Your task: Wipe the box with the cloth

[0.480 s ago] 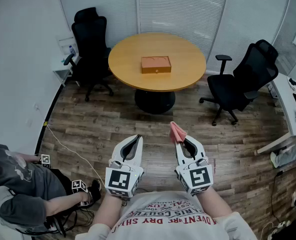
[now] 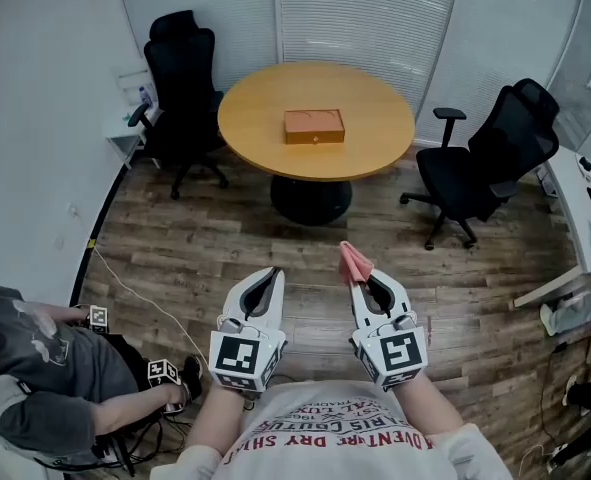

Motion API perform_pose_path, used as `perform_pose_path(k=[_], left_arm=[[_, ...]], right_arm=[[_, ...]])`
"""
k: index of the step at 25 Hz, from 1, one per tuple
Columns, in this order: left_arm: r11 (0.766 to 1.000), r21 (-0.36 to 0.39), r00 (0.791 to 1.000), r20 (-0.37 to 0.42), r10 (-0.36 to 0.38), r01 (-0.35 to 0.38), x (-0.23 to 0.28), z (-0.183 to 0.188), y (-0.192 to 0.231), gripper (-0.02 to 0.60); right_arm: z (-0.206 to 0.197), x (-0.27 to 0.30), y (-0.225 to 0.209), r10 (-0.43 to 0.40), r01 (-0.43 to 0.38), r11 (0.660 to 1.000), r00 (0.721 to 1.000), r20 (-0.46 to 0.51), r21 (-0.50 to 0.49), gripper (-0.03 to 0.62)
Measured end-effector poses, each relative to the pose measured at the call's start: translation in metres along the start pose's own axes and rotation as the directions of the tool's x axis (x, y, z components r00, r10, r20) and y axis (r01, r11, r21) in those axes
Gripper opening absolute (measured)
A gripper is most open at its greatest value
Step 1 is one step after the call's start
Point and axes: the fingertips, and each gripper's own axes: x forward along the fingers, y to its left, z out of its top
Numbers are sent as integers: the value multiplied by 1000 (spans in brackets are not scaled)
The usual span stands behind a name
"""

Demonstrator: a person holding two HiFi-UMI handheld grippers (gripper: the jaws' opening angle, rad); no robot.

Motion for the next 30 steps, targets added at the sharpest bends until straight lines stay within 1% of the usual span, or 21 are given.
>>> perform_pose_path(k=[4, 8, 13, 18, 25, 30], left_arm=[[1000, -5, 1000, 7, 8, -8, -1, -1, 3, 8], [1000, -13, 1000, 4, 13, -13, 1, -1, 7, 8], [1000, -28, 1000, -18, 11, -12, 5, -8, 16, 8], [998, -58, 998, -52, 20, -23, 16, -25, 22, 8], [996, -61, 995, -84, 59, -64, 66, -40, 43, 8], [993, -61, 991, -98, 93, -99, 127, -40, 65, 8]], right_arm=[[-6, 2, -2, -14, 14, 1000, 1000, -14, 17, 28], [-8, 5, -2, -6, 7, 1000, 1000, -19, 21, 28], [-10, 15, -4, -5, 5, 1000, 999, -32, 21, 28], [-23, 26, -12, 10, -8, 999, 998, -66, 34, 28], [-40, 78, -46, 54, -50, 998, 996, -75, 49, 28], [-46, 140, -90, 96, -92, 994, 993, -65, 58, 28]])
